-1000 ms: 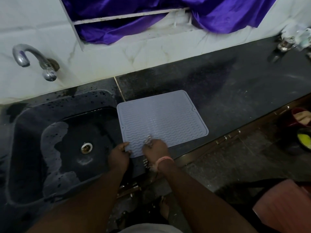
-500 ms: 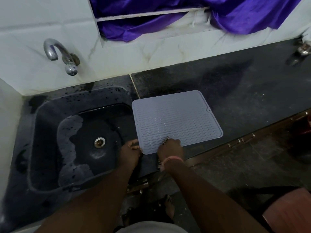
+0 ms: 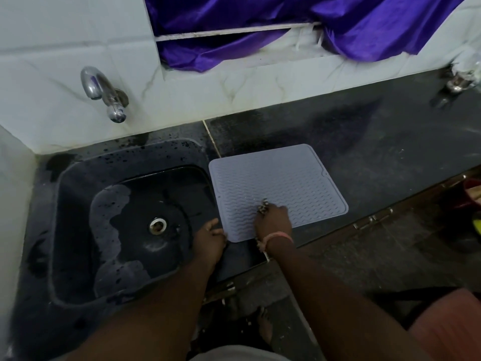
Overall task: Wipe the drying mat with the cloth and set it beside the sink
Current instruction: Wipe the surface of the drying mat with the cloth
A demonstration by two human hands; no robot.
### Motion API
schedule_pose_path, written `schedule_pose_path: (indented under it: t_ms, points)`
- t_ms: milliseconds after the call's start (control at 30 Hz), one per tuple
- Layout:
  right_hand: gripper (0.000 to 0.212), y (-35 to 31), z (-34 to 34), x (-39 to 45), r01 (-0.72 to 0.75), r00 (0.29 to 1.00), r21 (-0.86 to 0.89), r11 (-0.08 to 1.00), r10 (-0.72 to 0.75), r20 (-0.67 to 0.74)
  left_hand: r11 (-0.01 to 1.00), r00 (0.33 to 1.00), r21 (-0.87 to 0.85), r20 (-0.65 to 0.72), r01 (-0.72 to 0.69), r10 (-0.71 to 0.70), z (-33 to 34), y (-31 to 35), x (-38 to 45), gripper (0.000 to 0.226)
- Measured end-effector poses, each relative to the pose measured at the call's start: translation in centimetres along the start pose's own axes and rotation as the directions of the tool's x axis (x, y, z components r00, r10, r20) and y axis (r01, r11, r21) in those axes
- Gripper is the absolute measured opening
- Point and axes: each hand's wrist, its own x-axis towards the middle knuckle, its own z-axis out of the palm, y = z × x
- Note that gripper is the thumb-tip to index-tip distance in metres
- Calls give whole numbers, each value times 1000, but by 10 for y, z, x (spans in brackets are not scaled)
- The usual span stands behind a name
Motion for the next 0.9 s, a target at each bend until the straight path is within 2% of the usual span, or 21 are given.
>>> schedule_pose_path:
  t_ms: [67,167,200,333,433,500,533,600,667,733,800,900]
  points:
    - [29,11,13,3,-3,1000,-143,990,1,-9,1000,998,-14,67,-20,20,-1,6,-5,56]
    - [30,10,39,-4,139,990,-241,961,-141,6,999,992,-10,114,-49,50,-2,3,1,63]
    - [31,5,45,-8,187,982,-266,946,-179,55,998,991,-13,117,-59,61,-2,-1,5,60]
    - [32,-12,61,-19,252,956,-210,945,-210,204,999,992,-28,119,-37,40,-1,-4,9,52]
    - [32,-22,65,-30,391,889,-191,901,-316,331,999,997,-22,67,-44,45,-1,10,-2,42]
    - [34,-23,58,-33,430,847,-122,894,-353,397,998,996,-25,67,-57,58,-2,13,-3,41]
    - [36,-23,49,-31,395,852,-53,917,-344,394,997,994,-32,88,-66,69,-2,13,-3,41]
    - [32,-16,32,-21,291,893,71,954,-298,338,993,989,58,111,-101,95,2,15,-2,36]
    - [29,-5,14,-5,223,942,128,966,-247,229,957,987,242,45,-158,151,9,20,1,31]
    - [28,8,-4,14,162,976,154,975,-181,117,892,974,403,-6,-204,226,15,32,-1,38]
    - [25,20,-24,35,112,993,156,981,-115,6,844,964,490,-25,-219,265,20,44,2,47]
    - [27,51,-59,65,-10,994,70,997,18,-108,737,921,572,91,-359,378,28,52,12,51]
